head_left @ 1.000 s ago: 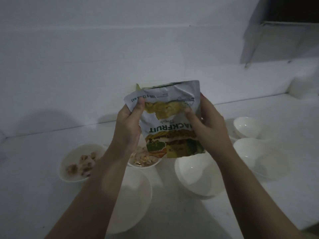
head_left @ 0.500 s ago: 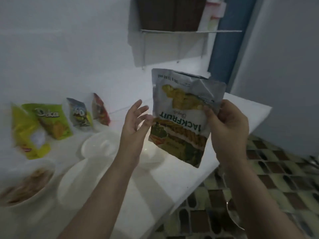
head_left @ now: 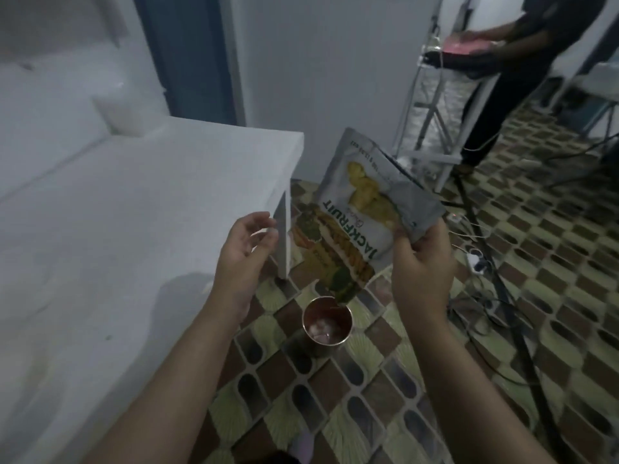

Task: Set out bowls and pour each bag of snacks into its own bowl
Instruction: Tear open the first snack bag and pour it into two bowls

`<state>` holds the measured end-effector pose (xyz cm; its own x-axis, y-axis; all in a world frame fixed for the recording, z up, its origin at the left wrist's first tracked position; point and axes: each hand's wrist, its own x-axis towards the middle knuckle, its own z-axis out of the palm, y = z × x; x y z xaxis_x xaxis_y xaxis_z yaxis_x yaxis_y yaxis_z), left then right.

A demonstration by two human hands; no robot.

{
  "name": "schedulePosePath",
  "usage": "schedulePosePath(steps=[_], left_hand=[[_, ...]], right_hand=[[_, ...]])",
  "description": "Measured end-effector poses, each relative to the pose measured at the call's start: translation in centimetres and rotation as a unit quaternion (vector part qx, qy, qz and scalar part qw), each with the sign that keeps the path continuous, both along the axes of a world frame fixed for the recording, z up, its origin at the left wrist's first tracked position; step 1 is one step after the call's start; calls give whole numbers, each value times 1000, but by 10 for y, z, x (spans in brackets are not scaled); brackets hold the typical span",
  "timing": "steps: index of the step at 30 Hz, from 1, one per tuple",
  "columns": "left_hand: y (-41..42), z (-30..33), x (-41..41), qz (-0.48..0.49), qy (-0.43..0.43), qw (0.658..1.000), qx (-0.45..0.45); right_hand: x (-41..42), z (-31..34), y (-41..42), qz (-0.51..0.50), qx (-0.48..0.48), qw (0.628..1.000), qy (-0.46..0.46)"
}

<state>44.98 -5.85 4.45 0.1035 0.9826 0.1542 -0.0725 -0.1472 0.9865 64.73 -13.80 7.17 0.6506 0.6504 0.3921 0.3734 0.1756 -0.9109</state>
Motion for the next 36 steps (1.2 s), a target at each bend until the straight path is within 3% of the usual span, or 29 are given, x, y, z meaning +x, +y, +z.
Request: schedulePosePath(steps=[6,16,28,32,34,36], left_hand=[[73,-62,72,-78,17,992,-97],[151,-202,154,-65,60,964,-252],[169,-487,182,-10,91,940,-328],[175,-533,180,-17,100,941,-324],[176,-538,177,-18,108,939,-326],[173,-527,173,-17,114,938,-326]], right_hand=[[62,-50,45,-78,-108,991,6],[126,-220,124,-55,-353,927,113],[156,-553,192,-41,-418,879,225],[140,-629,208,46,-451,851,264],[131,-639,204,86,-501,818,269],[124,-629,198,75,-499,811,297]])
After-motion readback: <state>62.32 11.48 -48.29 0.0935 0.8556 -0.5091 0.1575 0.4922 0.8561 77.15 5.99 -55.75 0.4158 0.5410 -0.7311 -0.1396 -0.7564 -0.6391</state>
